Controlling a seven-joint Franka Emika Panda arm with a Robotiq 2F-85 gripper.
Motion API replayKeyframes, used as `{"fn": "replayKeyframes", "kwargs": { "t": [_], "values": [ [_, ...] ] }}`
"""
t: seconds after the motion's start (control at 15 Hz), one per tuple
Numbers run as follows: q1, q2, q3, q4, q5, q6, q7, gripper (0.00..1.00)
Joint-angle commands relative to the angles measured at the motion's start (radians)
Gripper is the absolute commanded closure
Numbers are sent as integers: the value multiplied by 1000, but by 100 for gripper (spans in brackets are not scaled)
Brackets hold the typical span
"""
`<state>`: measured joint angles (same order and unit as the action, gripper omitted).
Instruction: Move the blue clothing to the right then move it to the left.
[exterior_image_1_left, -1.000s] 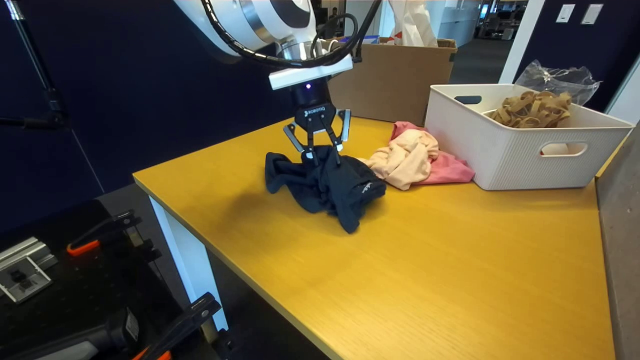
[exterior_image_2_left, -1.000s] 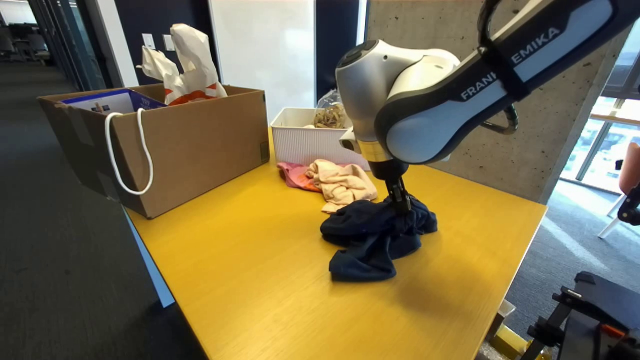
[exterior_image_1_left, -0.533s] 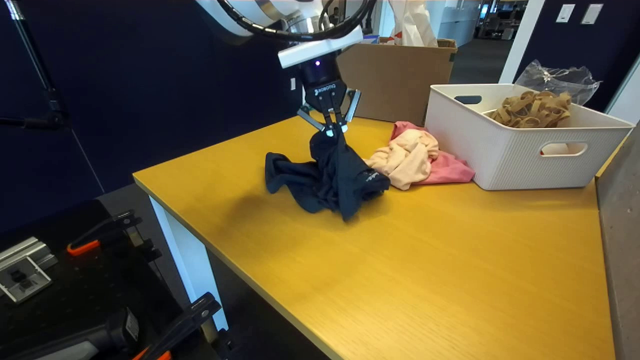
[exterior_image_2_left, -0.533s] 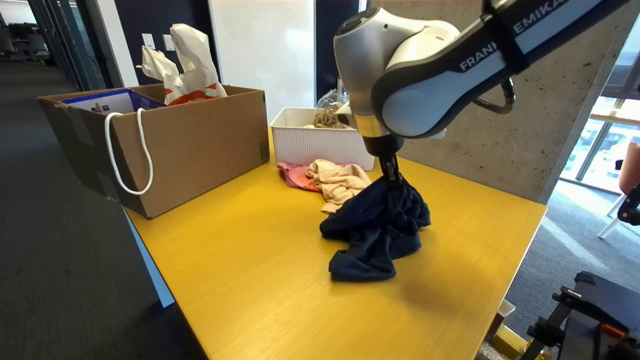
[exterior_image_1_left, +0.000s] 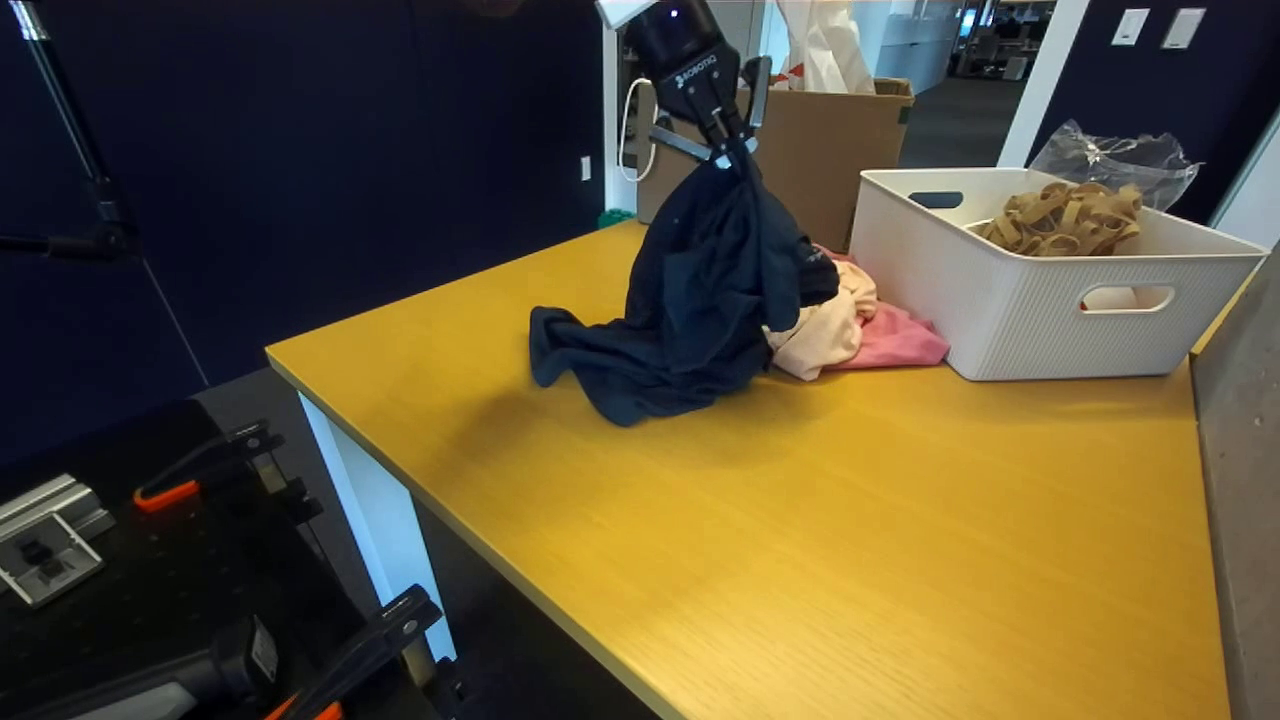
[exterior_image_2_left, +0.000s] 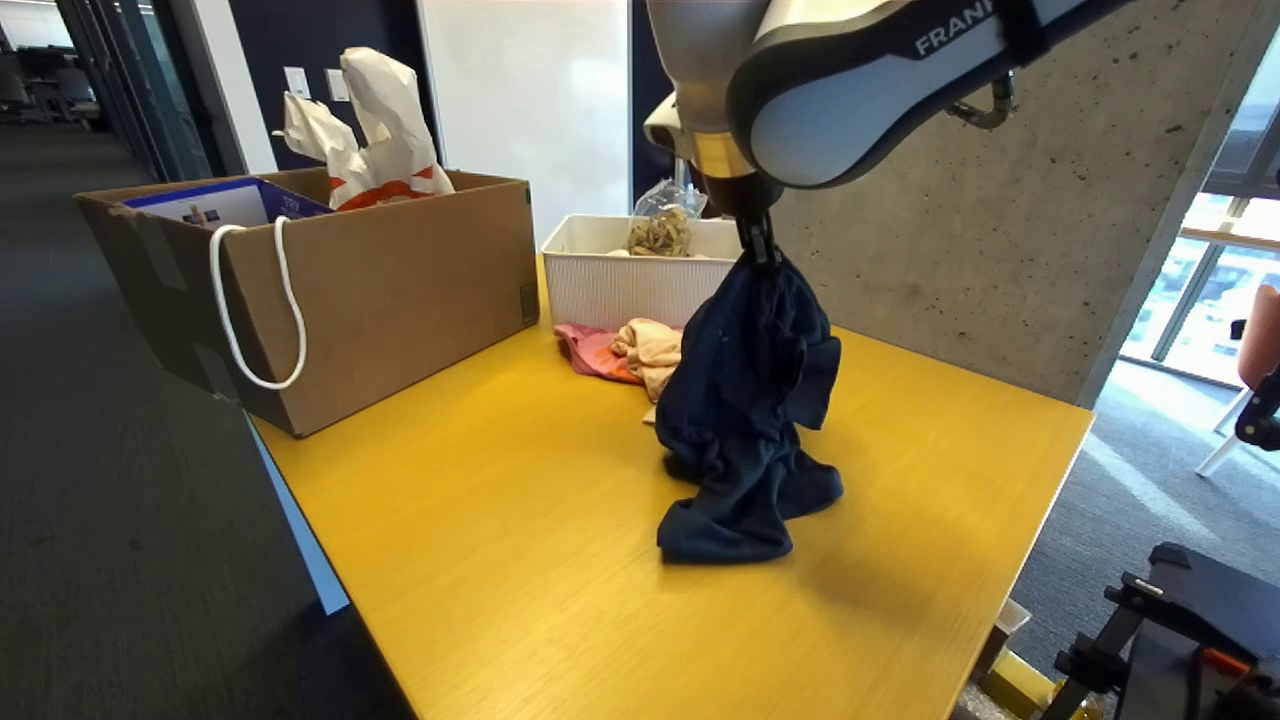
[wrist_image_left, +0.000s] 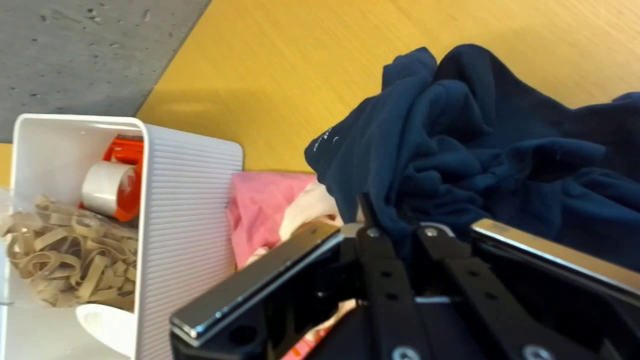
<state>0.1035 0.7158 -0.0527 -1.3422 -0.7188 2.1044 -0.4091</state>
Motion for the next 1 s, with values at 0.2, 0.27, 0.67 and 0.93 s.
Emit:
{"fn": "replayKeyframes", "kwargs": {
  "t": [0.2,0.27,0.67,0.93],
  "values": [
    [-56,186,-29,286,-55,12,-76,98],
    [-64,210,-24,317,-47,18,-97,98],
    [-53,284,-47,399,-58,58,-94,45],
    [-23,207,-23,340,2,-7,1,17]
  ]
}}
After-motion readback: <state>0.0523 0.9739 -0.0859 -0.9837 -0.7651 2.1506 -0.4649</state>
